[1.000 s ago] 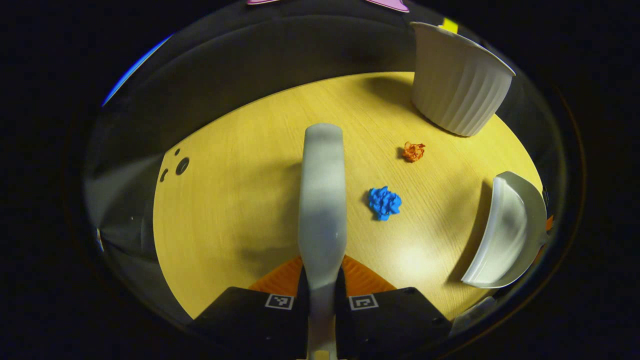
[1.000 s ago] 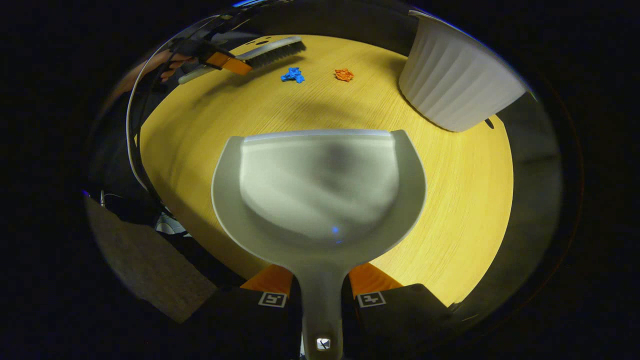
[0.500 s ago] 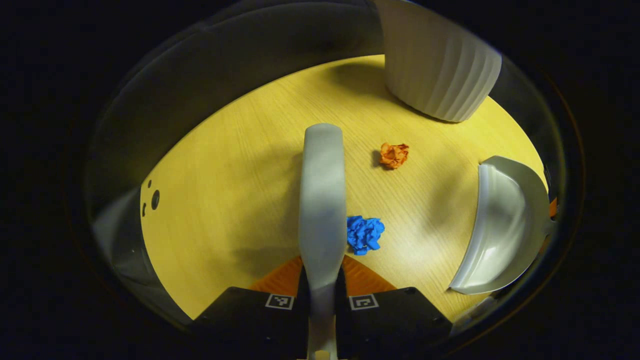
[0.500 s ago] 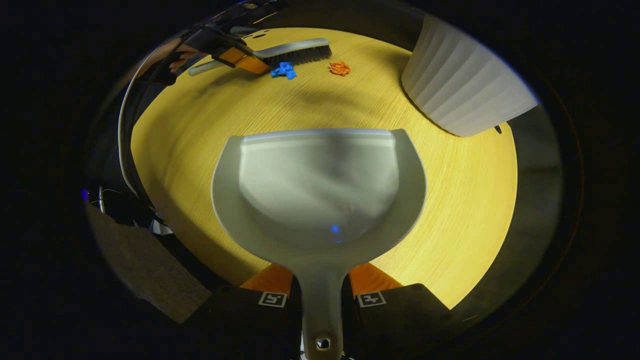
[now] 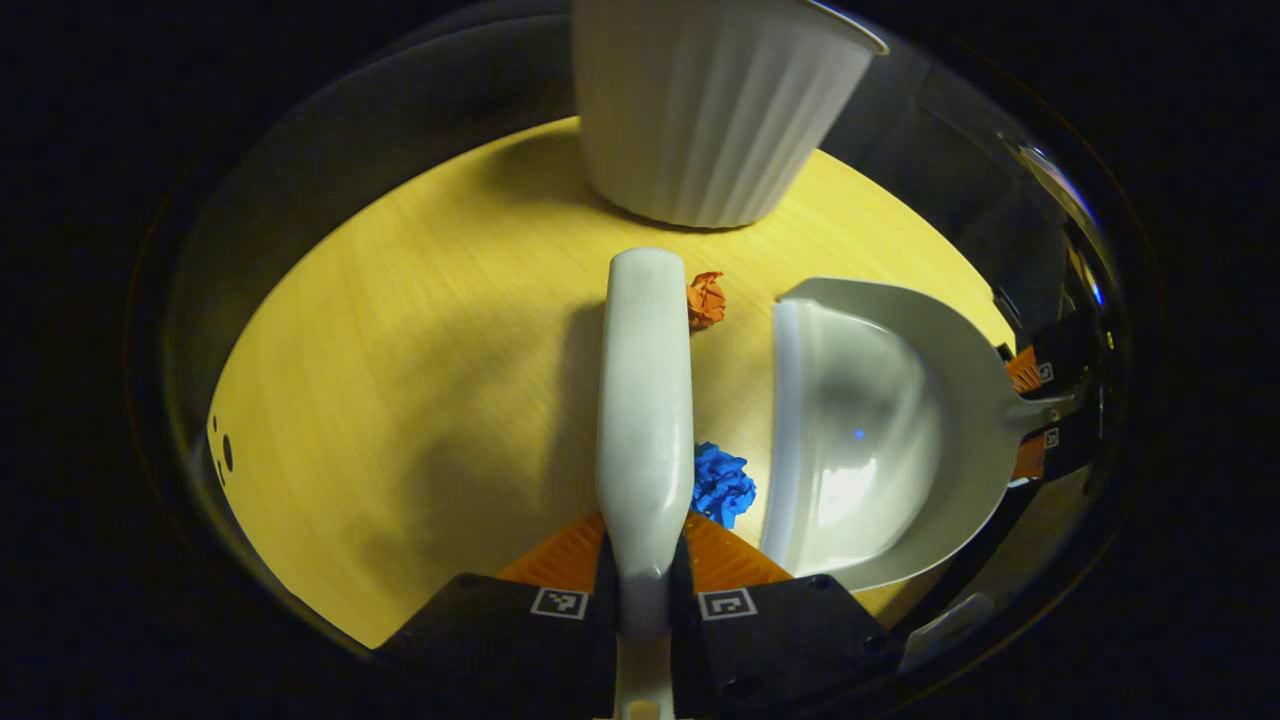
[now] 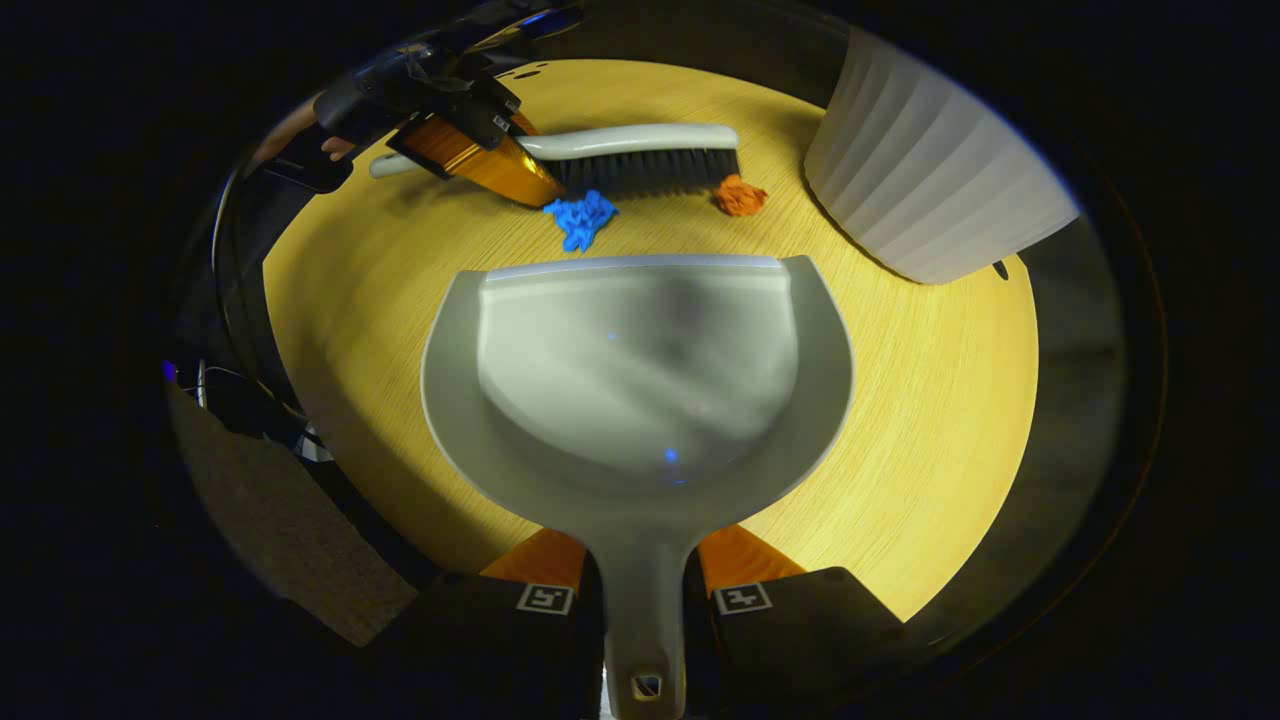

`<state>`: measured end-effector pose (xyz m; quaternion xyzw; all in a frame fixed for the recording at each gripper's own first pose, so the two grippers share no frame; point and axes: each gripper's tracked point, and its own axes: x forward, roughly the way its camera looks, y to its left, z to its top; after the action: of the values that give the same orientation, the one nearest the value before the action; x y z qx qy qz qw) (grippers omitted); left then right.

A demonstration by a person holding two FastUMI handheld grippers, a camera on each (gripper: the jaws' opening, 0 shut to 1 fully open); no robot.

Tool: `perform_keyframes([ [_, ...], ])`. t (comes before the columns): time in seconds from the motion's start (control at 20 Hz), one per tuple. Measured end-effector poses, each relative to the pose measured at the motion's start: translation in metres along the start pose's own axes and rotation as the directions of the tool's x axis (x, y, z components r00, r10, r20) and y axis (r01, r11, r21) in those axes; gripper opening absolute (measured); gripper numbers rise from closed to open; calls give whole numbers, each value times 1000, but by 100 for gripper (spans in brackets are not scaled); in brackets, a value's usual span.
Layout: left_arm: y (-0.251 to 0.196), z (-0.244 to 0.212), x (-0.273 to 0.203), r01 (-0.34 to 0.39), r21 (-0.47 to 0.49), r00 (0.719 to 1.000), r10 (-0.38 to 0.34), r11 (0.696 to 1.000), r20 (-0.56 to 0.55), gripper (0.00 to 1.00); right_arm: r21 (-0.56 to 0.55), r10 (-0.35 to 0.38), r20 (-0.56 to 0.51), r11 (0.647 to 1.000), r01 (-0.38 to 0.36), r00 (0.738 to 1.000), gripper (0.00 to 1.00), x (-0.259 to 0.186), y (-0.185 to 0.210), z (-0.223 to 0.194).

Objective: Pick up the small broom and dustpan from the desktop, sweep the trash into the dustpan with the broom, and then empty the trash into the garbage bin.

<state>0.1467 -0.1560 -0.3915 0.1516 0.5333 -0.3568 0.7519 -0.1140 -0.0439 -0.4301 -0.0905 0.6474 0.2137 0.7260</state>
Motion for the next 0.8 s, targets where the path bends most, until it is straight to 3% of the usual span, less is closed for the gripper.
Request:
perform_keyframes([
  [0.25, -28, -2, -4, 102, 56, 995, -100, 993, -29, 24, 26, -8, 9, 1000, 7, 1000, 36, 0, 2, 1],
  [0.5, -51, -4, -23, 191, 7, 981, -191, 982, -24, 25, 22, -5, 21, 1000, 5, 1000, 36, 2, 1, 1],
  [0.8, -18, 13, -27, 91, -41, 995, -89, 995, 46, 25, 25, -6, 19, 1000, 6, 1000, 36, 1, 1, 1],
])
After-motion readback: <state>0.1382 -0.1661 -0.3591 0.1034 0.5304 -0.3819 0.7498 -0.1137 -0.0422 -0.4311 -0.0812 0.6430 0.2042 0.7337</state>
